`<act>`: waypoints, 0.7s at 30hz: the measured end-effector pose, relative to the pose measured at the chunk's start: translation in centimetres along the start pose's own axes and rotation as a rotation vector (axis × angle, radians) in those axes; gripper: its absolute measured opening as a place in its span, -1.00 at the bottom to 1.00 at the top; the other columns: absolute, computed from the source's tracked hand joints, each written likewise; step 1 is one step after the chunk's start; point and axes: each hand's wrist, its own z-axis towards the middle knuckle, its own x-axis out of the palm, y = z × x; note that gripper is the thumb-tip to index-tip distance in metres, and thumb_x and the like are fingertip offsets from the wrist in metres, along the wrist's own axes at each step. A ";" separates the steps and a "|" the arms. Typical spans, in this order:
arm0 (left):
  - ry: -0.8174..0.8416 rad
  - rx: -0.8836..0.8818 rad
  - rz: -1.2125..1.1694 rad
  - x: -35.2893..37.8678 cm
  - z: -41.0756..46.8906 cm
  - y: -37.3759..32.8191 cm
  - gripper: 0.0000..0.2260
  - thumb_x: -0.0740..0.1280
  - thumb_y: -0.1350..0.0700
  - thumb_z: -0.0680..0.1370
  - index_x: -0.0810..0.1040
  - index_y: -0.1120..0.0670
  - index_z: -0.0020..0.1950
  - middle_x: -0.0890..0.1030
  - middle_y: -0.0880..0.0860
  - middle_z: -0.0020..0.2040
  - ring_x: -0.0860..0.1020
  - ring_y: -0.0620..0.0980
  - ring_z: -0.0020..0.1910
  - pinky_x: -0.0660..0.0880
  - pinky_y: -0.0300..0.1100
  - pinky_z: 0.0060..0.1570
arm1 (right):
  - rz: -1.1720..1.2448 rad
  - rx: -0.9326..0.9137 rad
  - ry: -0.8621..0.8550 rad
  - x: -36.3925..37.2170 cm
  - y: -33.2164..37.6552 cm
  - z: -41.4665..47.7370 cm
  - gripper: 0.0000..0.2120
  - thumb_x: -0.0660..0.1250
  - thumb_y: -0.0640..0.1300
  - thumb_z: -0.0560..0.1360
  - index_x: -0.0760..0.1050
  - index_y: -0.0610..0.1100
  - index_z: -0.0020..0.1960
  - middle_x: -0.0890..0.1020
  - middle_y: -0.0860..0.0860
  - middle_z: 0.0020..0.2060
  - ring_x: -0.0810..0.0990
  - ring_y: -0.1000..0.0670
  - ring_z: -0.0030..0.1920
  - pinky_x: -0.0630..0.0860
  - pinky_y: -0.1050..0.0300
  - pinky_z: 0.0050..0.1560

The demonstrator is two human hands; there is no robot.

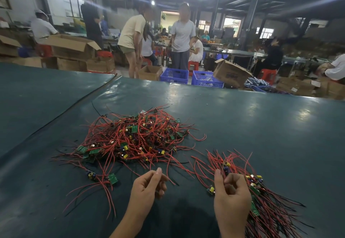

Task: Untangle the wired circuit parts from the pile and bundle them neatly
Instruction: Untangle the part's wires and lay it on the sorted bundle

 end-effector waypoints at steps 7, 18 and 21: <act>-0.011 0.000 0.020 -0.2 -0.1 -0.1 -0.69 0.27 -0.08 0.47 0.64 0.09 -0.30 0.55 0.09 -0.41 0.49 -0.06 -0.45 0.43 -0.30 -0.42 | -0.600 -0.061 0.180 -1.4 -0.4 0.8 -0.65 0.45 -0.22 0.46 0.34 -0.03 -0.35 0.47 0.01 -0.35 0.47 -0.04 -0.35 0.44 -0.01 -0.37; -0.381 0.490 0.739 -2.3 0.3 0.0 -0.91 0.43 0.14 0.51 0.62 0.00 -0.18 0.60 -0.12 -0.12 0.53 -0.09 -0.08 0.47 -0.14 -0.04 | -0.446 -0.151 0.260 0.6 0.5 -1.2 -0.53 0.48 -0.03 0.44 0.22 0.02 -0.43 0.24 0.09 -0.55 0.23 0.09 -0.50 0.25 0.14 -0.45; -0.462 0.354 1.005 -3.5 0.9 0.2 -0.84 0.45 0.09 0.48 0.62 -0.03 0.05 0.50 0.01 0.28 0.43 0.07 0.28 0.33 0.06 0.25 | -0.387 -0.153 0.343 1.1 0.0 -1.6 -0.53 0.46 -0.02 0.46 0.20 0.03 -0.43 0.24 0.09 -0.53 0.24 0.06 -0.47 0.25 0.18 -0.41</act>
